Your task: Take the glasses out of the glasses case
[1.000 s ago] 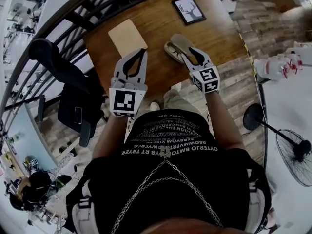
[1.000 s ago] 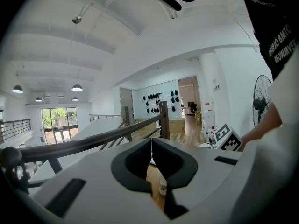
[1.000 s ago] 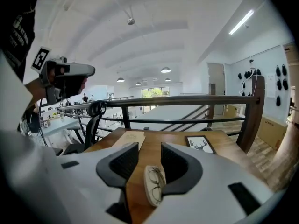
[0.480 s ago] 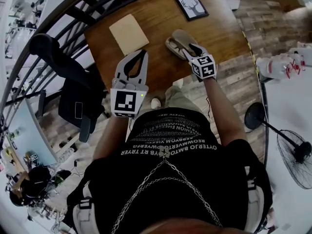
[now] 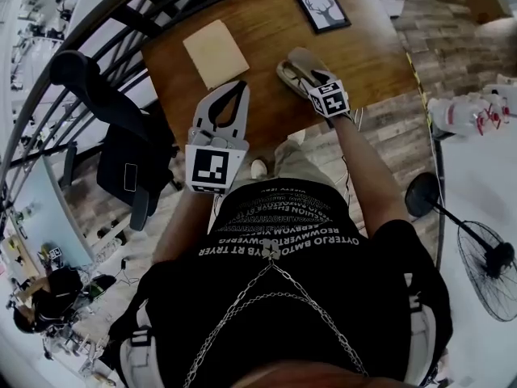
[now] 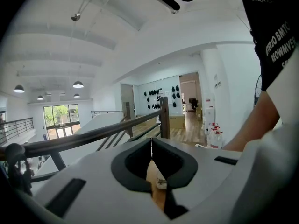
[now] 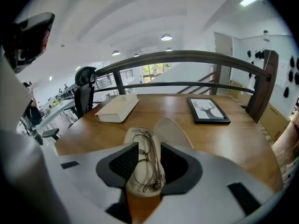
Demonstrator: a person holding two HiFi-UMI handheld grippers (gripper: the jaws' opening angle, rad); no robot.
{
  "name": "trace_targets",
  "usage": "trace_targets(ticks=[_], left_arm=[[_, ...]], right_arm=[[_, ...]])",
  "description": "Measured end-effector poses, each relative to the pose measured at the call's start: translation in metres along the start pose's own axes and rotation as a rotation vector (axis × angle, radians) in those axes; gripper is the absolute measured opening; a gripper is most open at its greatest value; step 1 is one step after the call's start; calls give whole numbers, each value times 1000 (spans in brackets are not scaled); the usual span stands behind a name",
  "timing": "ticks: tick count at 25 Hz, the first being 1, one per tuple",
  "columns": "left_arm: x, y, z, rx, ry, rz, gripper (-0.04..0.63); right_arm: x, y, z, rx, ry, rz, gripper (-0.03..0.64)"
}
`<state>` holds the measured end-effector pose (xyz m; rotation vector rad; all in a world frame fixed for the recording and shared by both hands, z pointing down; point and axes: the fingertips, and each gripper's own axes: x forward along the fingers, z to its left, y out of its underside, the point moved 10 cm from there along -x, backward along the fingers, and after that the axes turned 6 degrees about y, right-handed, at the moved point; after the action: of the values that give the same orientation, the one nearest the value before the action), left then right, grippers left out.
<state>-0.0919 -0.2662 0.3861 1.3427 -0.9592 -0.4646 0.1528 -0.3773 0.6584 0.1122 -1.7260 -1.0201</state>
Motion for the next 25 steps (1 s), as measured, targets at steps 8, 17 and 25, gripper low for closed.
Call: trace_targets(ticks=[8, 17, 25], left_arm=[[-2, 5, 1, -8, -18, 32, 29], [-3, 11, 1, -9, -29, 60, 29], [-7, 15, -1, -27, -36, 71, 29]], right_arm=[[25, 2, -2, -30, -12, 73, 135], [45, 7, -6, -52, 32, 142, 133], [55, 12, -5, -136, 90, 201, 80]])
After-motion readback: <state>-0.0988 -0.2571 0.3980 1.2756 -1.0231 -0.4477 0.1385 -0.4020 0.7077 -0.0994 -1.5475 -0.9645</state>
